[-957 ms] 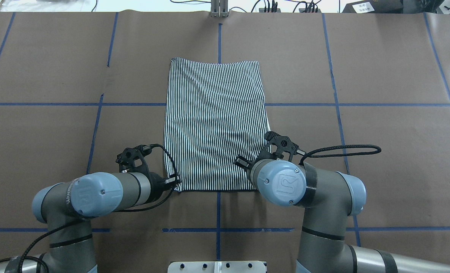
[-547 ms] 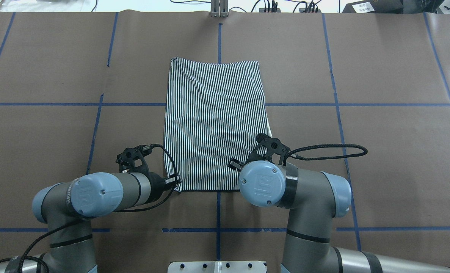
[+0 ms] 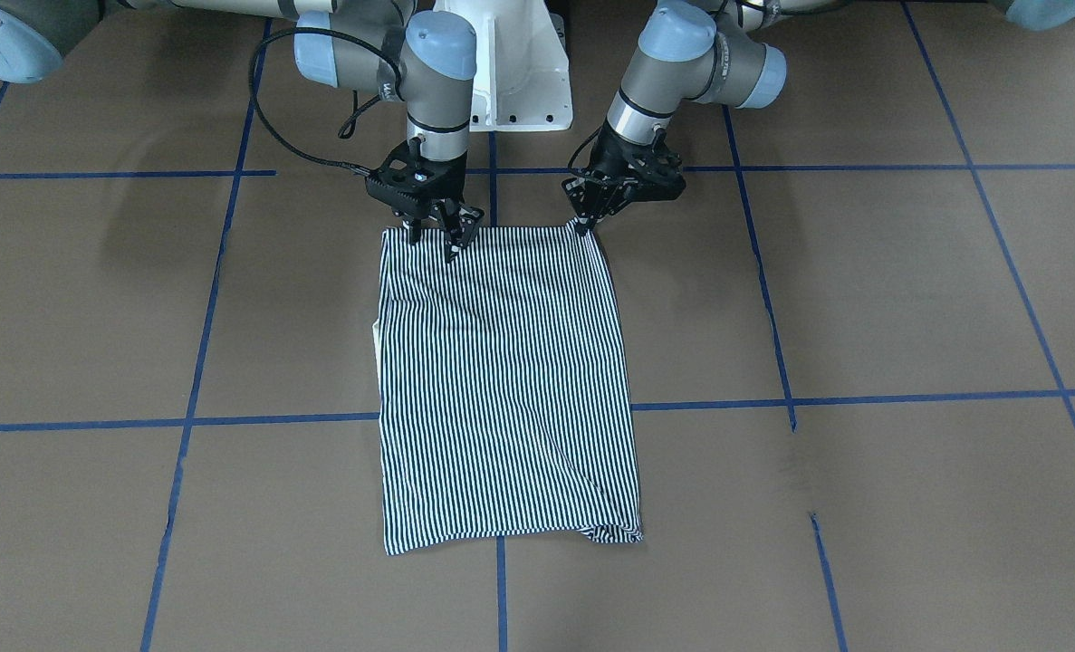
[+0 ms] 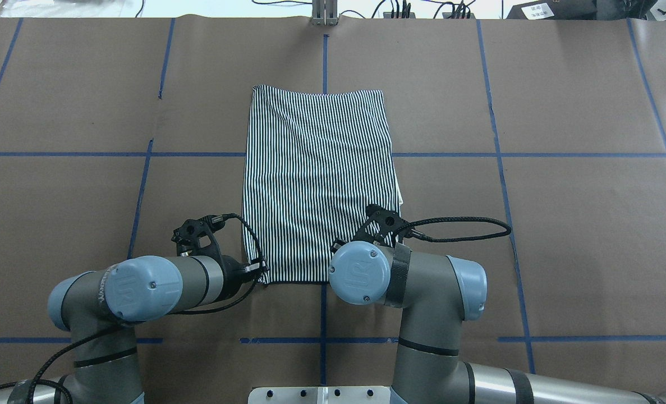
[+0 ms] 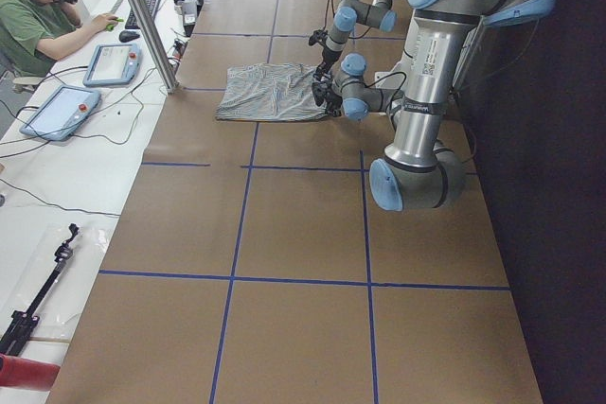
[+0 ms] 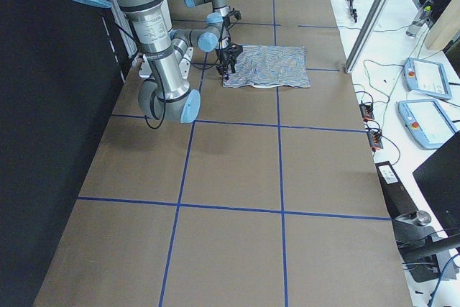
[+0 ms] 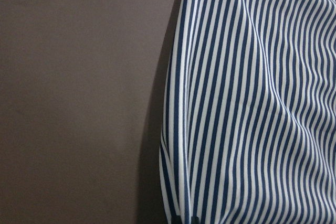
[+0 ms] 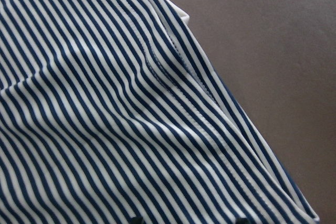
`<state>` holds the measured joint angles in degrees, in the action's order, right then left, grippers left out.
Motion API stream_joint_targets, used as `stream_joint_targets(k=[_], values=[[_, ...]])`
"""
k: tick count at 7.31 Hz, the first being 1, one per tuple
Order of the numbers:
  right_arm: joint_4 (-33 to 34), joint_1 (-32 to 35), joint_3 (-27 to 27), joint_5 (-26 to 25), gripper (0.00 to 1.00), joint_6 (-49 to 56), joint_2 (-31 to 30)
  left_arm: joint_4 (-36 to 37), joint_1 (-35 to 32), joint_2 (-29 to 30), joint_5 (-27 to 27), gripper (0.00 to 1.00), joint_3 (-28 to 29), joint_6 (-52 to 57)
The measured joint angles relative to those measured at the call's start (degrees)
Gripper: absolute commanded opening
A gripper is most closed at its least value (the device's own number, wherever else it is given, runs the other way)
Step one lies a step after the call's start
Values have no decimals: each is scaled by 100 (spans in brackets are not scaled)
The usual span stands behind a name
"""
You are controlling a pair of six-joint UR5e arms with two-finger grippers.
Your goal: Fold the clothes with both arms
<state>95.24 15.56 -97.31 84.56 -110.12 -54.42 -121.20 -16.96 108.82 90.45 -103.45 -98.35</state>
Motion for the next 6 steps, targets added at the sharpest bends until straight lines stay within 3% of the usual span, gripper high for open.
stream_joint_targets(k=[1,2,6], values=[[3,0,39,-1,57,15,2,0,0,-3,-1,0,0,0],[5,1,55,-1,1,21,9,0,0,-6,-1,0,0,0],[12,3,72,11,0,111,66,-6,0,-9,-1,0,0,0]])
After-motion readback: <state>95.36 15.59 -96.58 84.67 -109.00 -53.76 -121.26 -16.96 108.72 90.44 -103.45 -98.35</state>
